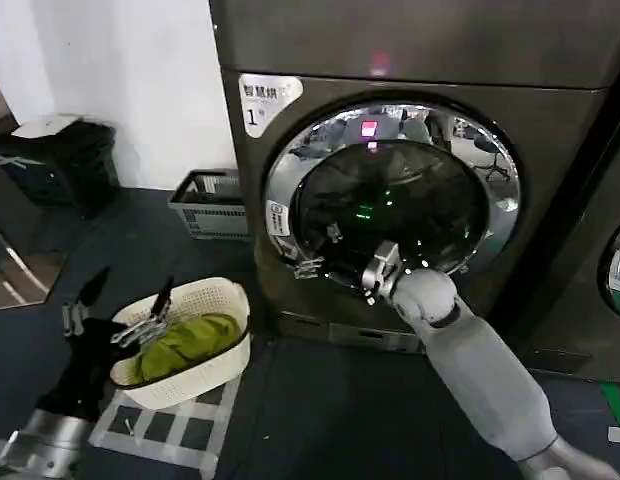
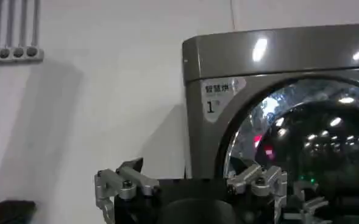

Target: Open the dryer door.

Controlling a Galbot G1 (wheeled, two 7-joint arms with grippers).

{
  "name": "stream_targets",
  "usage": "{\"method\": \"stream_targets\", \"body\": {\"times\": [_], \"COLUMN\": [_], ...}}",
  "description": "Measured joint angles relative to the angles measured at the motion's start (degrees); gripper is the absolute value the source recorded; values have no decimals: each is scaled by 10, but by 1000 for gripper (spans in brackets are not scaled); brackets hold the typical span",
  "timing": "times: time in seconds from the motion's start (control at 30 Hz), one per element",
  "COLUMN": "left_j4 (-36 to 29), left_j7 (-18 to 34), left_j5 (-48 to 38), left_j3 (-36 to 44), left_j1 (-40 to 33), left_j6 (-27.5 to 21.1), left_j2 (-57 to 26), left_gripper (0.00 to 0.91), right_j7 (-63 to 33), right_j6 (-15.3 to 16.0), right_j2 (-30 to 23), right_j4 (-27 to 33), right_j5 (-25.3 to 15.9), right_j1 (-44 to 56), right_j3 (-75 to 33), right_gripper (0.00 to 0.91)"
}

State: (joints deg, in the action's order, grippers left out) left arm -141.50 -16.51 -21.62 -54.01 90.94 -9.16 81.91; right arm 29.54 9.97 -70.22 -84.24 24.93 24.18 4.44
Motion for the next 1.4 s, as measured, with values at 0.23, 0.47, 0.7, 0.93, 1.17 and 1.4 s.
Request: {"method": "stream_targets", "body": {"times": [0.23, 0.47, 0.7, 0.93, 1.17, 1.4], "left_j4": [-3, -5, -6, -9, 10, 38], "left_j7": [-2, -2, -2, -11, -60, -97], "left_j5": [1, 2, 7, -3, -28, -41], "left_j3": [2, -1, -1, 0, -12, -20], "left_j1": [-1, -2, -3, -9, -21, -34], "left_j6": [-3, -5, -12, -40, -52, -48], "left_j2": [2, 2, -1, -5, -16, -34], "left_gripper": [907, 907, 907, 907, 907, 907], "right_j7": [-2, 6, 50, 86, 134, 188], "right_j6": [-2, -6, -4, 4, 15, 13], "right_j2": [-20, -36, -33, -20, 0, 35], "right_j4": [32, 50, 52, 39, 12, -25], "right_j5": [0, 0, 25, 47, 69, 93], "right_j1": [-10, -15, -13, -3, 12, 36], "right_j3": [10, 11, 0, -4, -11, -23], "right_gripper": [907, 907, 907, 907, 907, 907]}}
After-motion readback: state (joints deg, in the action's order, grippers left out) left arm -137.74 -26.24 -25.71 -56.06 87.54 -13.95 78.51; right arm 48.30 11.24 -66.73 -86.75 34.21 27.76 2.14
